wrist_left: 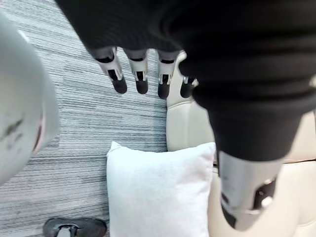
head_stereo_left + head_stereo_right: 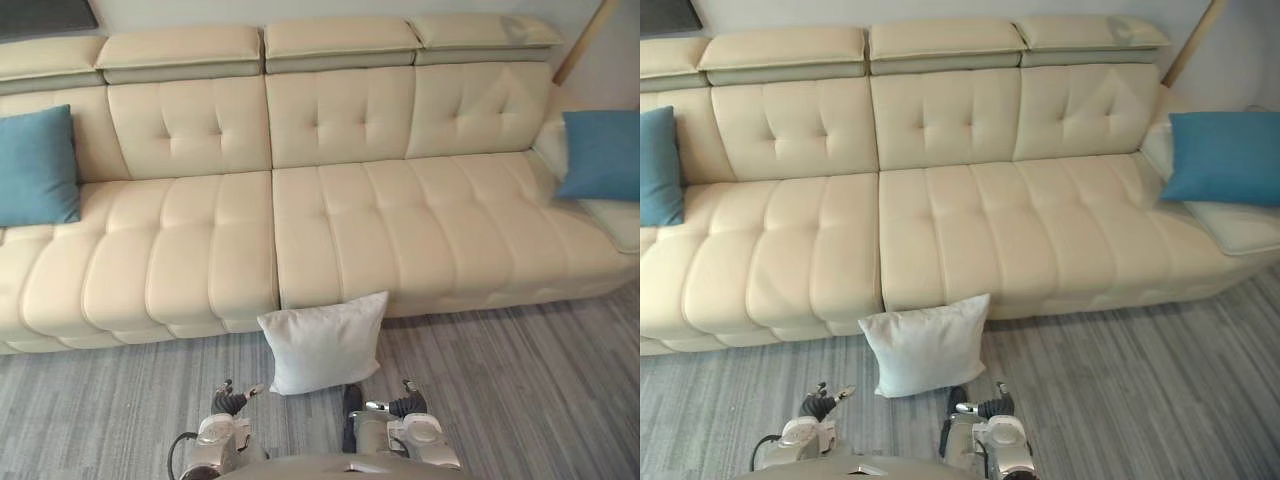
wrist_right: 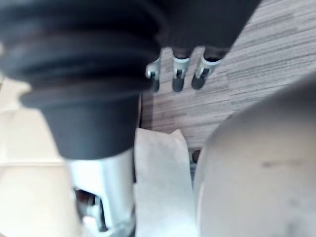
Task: Pick up cushions and gather them together orderly.
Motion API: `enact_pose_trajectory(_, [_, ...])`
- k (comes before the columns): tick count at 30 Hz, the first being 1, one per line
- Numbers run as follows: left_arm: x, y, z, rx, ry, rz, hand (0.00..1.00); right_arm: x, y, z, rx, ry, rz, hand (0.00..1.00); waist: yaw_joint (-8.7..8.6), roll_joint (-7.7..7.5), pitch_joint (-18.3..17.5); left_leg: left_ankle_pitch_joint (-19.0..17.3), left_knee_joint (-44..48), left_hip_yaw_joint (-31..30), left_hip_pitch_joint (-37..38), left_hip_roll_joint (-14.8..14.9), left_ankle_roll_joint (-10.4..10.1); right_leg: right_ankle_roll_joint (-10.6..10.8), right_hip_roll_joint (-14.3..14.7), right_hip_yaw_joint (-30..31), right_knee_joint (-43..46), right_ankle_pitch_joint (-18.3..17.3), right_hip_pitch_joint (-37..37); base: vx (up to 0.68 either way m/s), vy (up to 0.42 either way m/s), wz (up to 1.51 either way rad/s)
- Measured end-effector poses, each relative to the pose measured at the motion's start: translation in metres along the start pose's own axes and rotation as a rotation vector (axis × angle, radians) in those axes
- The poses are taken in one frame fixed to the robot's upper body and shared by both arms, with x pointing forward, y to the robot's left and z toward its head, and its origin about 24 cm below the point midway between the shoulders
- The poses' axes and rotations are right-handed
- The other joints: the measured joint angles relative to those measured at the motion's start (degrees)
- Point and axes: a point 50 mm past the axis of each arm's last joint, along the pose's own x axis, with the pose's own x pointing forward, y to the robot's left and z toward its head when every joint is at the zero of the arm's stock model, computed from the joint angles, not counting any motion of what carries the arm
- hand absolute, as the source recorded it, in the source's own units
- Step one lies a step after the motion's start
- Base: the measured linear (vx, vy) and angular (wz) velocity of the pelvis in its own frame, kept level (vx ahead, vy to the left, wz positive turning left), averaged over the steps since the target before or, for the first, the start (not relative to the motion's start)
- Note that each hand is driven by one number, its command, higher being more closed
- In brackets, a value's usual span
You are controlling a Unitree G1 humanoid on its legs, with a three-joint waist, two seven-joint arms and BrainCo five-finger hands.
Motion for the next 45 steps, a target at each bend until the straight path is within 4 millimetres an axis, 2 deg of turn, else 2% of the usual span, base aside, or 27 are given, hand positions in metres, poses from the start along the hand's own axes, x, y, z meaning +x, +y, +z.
enact_pose_trajectory(2, [0.000, 0.003, -0.001, 0.001, 0.003, 0.007, 0.00, 0.001, -0.001, 0.004, -0.013, -0.013, 0.001, 0.00, -0.57, 0.04, 0.58, 0.14, 0.36, 1.91, -0.05, 0.30, 0.61, 2.09, 0.12, -0.14, -1.38, -1.62, -0.05, -0.25, -0.005, -0.64])
enact_pose_trajectory(3, [0.000, 0.001, -0.002, -0.012, 0.008, 0.005, 0.00, 0.003, 0.000, 0.013, -0.032, -0.042, 0.007, 0.00, -0.63, 1.81, 1.52, 1.16, 0.31, 4.31, -0.23, 2.68, 1.41, 2.28, 0.27, -2.28, 1.61, -3.33, -1.27, -0.11, -0.036, -0.46])
enact_pose_trajectory(4, [0.000, 0.001, -0.002, -0.015, 0.010, 0.007, 0.00, 0.004, 0.000, 0.015, -0.033, -0.048, 0.006, 0.00, -0.63, 1.92, 1.59, 1.19, 0.44, 4.53, -0.36, 2.99, 1.37, 1.58, 0.24, -2.97, 3.46, -3.20, -1.81, -0.15, -0.111, -0.51])
enact_pose_trajectory(5, [0.001, 0.002, 0.000, -0.021, 0.007, 0.012, 0.00, 0.004, 0.000, 0.017, -0.039, -0.054, 0.008, 0.00, -0.48, 1.99, 1.72, 1.47, 0.69, 5.12, -0.21, 4.40, 1.04, -2.20, 0.09, -4.99, 12.94, -5.17, -2.90, -0.08, -0.103, -0.25])
enact_pose_trajectory(6, [0.001, 0.004, -0.001, -0.024, 0.012, 0.018, 0.00, 0.004, 0.001, 0.014, -0.042, -0.045, 0.009, 0.00, -0.51, 2.00, 1.77, 1.72, 0.78, 4.96, 0.26, 5.47, 0.44, -3.35, -0.01, -5.94, 18.93, -8.64, -1.60, -0.08, -0.168, -0.20])
enact_pose_trajectory(7, [0.000, 0.005, -0.004, -0.024, 0.018, 0.022, 0.00, 0.003, 0.000, 0.009, -0.047, -0.033, 0.009, 0.00, -0.42, 1.86, 1.68, 1.82, 0.95, 4.82, 0.33, 5.83, 0.16, -2.66, -0.16, -6.15, 20.26, -11.36, -0.12, 0.03, -0.166, -0.15])
enact_pose_trajectory(8, [0.001, 0.009, -0.001, -0.027, 0.009, 0.032, 0.00, 0.002, 0.002, 0.006, -0.059, -0.025, 0.016, 0.00, -0.10, 0.13, 1.28, 1.69, 1.75, 5.08, 0.52, 5.68, -0.46, -1.50, -0.17, -6.32, 18.62, -14.56, 1.52, 0.01, -0.196, -0.25])
enact_pose_trajectory(10, [0.003, 0.011, 0.000, -0.046, 0.016, 0.042, 0.00, 0.003, 0.005, 0.007, -0.059, -0.025, 0.023, 0.00, -0.28, 0.72, 1.97, 2.08, 0.01, 4.20, 0.54, 5.43, -0.05, -1.62, 2.37, -5.39, 15.57, -12.44, 1.85, -0.03, -0.170, -0.55])
enact_pose_trajectory(11, [0.000, 0.006, -0.008, -0.098, 0.047, 0.041, 0.00, 0.007, -0.002, 0.014, -0.060, -0.033, 0.005, 0.00, 0.74, 3.36, 1.33, 5.55, -4.02, 5.55, 0.95, 8.18, -1.60, -3.51, 2.91, -7.46, 17.82, -13.25, 2.17, -0.04, -0.146, -0.59])
enact_pose_trajectory(12, [0.000, 0.006, -0.009, -0.110, 0.052, 0.044, 0.00, 0.007, -0.005, 0.012, -0.047, -0.027, -0.006, 0.00, 0.46, 3.11, 1.22, 6.07, -4.55, 5.50, 1.47, 7.83, -1.96, -4.67, 0.76, -8.84, 23.66, -16.30, 1.62, 0.05, -0.185, -0.44])
enact_pose_trajectory(13, [0.001, 0.008, -0.007, -0.096, 0.043, 0.047, 0.00, 0.005, -0.006, 0.000, -0.047, 0.013, -0.010, 0.00, 0.59, 2.06, 0.85, 6.53, -4.97, 5.55, 2.04, 6.89, -2.49, -1.91, -3.59, -10.75, 25.12, -19.94, 4.54, 0.07, -0.116, -0.03])
enact_pose_trajectory(14, [0.001, 0.013, -0.007, -0.085, 0.040, 0.055, 0.00, 0.005, -0.004, -0.003, -0.051, 0.029, -0.003, 0.00, 1.05, 1.08, 0.43, 6.40, -4.36, 5.71, 1.96, 6.69, -2.73, 0.21, -3.96, -10.89, 22.57, -21.41, 5.87, 0.09, -0.215, -0.25])
enact_pose_trajectory(15, [0.002, 0.016, -0.009, -0.070, 0.055, 0.057, 0.00, 0.005, -0.003, -0.005, -0.061, 0.040, 0.005, 0.00, 1.32, 2.12, 0.40, 6.45, -4.68, 4.75, 1.75, 7.11, -2.93, -0.11, -1.72, -10.96, 19.11, -21.66, 7.15, 0.02, -0.175, -0.50])
enact_pose_trajectory(16, [0.001, 0.014, -0.015, -0.062, 0.076, 0.049, 0.00, 0.006, -0.007, -0.008, -0.069, 0.049, -0.003, 0.00, 1.07, 2.73, 0.19, 7.58, -6.68, 3.01, 1.52, 7.21, -1.98, -0.63, 0.35, -10.02, 15.58, -19.67, 7.38, 0.02, -0.190, -0.59])
enact_pose_trajectory(17, [0.001, 0.013, -0.017, -0.055, 0.083, 0.046, 0.00, 0.007, -0.007, -0.006, -0.072, 0.047, -0.002, 0.00, 1.04, 3.19, -0.07, 8.20, -7.92, 2.56, 1.65, 7.22, -1.91, -0.89, 1.27, -9.25, 14.20, -18.73, 7.33, -0.01, -0.076, -0.82])
enact_pose_trajectory(18, [0.000, 0.012, -0.020, -0.035, 0.095, 0.039, 0.00, 0.010, -0.012, -0.007, -0.088, 0.062, -0.009, 0.00, 1.12, 4.40, -0.77, 9.35, -9.90, 1.82, 1.94, 7.36, -2.52, -1.32, 3.14, -7.28, 11.55, -16.94, 6.99, -0.02, -0.051, -0.73])
enact_pose_trajectory(23, [0.001, 0.013, -0.019, 0.017, 0.094, 0.026, 0.00, 0.012, -0.028, -0.013, -0.092, 0.085, -0.045, 0.00, 0.47, 4.26, -0.51, 10.73, -9.03, 1.55, 2.08, 7.91, -3.17, -1.53, 4.68, -5.45, 6.66, -13.84, 8.16, -0.02, -0.007, -0.34])
enact_pose_trajectory(26, [0.002, 0.016, -0.018, 0.015, 0.092, 0.032, 0.00, 0.012, -0.034, -0.020, -0.073, 0.117, -0.060, 0.00, 0.58, 4.00, 0.02, 10.93, -4.25, 0.85, 0.90, 8.27, -3.14, -1.17, 4.39, -5.48, 4.02, -12.65, 10.89, -0.05, 0.053, 0.10])
enact_pose_trajectory(29, [0.002, 0.018, -0.015, 0.019, 0.078, 0.034, 0.00, 0.012, -0.036, -0.022, -0.040, 0.129, -0.073, 0.00, 1.35, 3.65, 2.03, 11.42, 5.02, -3.06, -3.15, 8.02, -2.80, -0.80, 3.53, -4.67, 1.29, -11.82, 13.93, -0.06, 0.106, 0.02])
enact_pose_trajectory(30, [0.002, 0.018, -0.016, 0.011, 0.076, 0.036, 0.00, 0.012, -0.038, -0.022, -0.033, 0.131, -0.077, 0.00, 1.67, 3.95, 2.15, 9.42, 4.83, -5.05, -3.86, 6.90, -2.93, -0.71, 3.12, -4.11, 1.03, -11.73, 13.92, -0.06, 0.174, -0.12])
enact_pose_trajectory(32, [0.001, 0.016, -0.015, -0.005, 0.075, 0.034, 0.00, 0.013, -0.040, -0.020, -0.031, 0.120, -0.085, 0.00, 1.65, 4.69, 2.68, 7.99, 0.58, -6.77, -4.74, 4.96, -2.55, -0.53, 2.87, -3.33, 1.04, -11.75, 13.84, -0.05, 0.195, -0.11])
enact_pose_trajectory(33, [0.001, 0.015, -0.016, -0.022, 0.075, 0.034, 0.00, 0.013, -0.042, -0.018, -0.033, 0.110, -0.090, 0.00, 1.79, 5.45, 2.96, 8.44, -3.89, -6.64, -4.77, 4.41, -0.86, 0.16, 3.11, -3.23, 1.61, -12.01, 13.66, -0.04, 0.233, -0.14])
enact_pose_trajectory(34, [0.001, 0.015, -0.014, -0.042, 0.067, 0.037, 0.00, 0.013, -0.041, -0.017, -0.030, 0.105, -0.089, 0.00, 2.23, 5.52, 3.02, 8.03, -4.26, -6.00, -4.29, 4.00, -1.07, 0.79, 2.83, -2.88, 1.89, -11.83, 13.62, 0.01, 0.251, -0.02])
enact_pose_trajectory(38, [0.000, 0.028, -0.016, -0.096, 0.067, 0.084, 0.00, 0.007, -0.028, -0.021, -0.002, 0.100, -0.063, 0.00, 2.98, 2.81, 2.20, 8.98, -8.12, -3.35, -3.65, 1.09, 0.59, 1.99, 1.06, -1.86, 0.88, -11.77, 13.90, 0.12, 0.111, 0.02])
enact_pose_trajectory(42, [-0.001, 0.029, -0.020, -0.133, 0.083, 0.095, 0.00, 0.006, -0.019, -0.019, 0.009, 0.095, -0.043, 0.00, 3.76, 3.01, 1.75, 7.14, -8.19, -0.99, -1.79, 0.53, 1.42, 3.61, 0.28, 0.98, 2.35, -13.15, 13.25, 0.14, 0.084, -0.37])
enact_pose_trajectory(44, [-0.001, 0.028, -0.021, -0.134, 0.085, 0.091, 0.00, 0.006, -0.020, -0.018, 0.007, 0.093, -0.045, 0.00, 3.93, 2.69, 1.29, 6.22, -8.58, 0.22, -0.61, -0.41, 1.66, 4.76, -0.95, 1.81, 6.91, -15.69, 11.18, 0.20, 0.079, -0.24])
enact_pose_trajectory(45, [-0.001, 0.027, -0.020, -0.125, 0.083, 0.086, 0.00, 0.006, -0.020, -0.017, 0.007, 0.087, -0.044, 0.00, 3.59, 2.47, 1.16, 5.89, -8.92, 0.36, 0.06, -1.11, 1.96, 5.51, -1.54, 1.51, 12.39, -17.05, 8.65, 0.22, 0.058, -0.03])
